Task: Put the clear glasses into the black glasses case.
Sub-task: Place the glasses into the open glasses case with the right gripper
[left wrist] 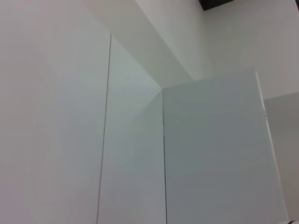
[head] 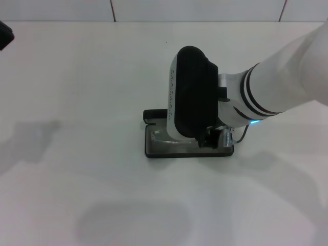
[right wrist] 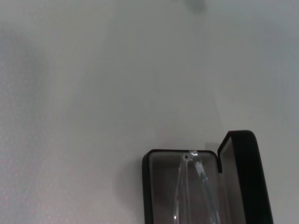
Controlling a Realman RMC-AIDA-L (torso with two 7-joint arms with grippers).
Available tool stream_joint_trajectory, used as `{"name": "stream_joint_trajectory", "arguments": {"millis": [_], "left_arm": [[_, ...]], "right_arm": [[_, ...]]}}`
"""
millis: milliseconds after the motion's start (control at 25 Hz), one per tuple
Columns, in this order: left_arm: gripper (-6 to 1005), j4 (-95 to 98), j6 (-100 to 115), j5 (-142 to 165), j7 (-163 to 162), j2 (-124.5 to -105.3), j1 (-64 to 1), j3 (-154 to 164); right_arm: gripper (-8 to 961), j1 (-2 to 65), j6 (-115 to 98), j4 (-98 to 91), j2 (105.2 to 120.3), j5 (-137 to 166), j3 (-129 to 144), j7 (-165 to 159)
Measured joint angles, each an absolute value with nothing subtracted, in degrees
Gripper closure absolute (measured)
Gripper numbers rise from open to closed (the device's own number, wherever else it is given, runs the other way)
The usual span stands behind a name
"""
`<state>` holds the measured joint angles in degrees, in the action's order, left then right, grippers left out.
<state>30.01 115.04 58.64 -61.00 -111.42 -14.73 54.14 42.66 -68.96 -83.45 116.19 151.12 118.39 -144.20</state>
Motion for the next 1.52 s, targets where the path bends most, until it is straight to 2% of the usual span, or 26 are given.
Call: {"name": "stream_joint_trajectory", "arguments": {"millis": [1520], "left_arm": [[947,29.3,115.2,59.0,-60.9,-111.53,-14.5,52.9]], "right_arm": [[844,42.7,-69.3,-83.7,116.19,153.2,119.7,-144.8]]}}
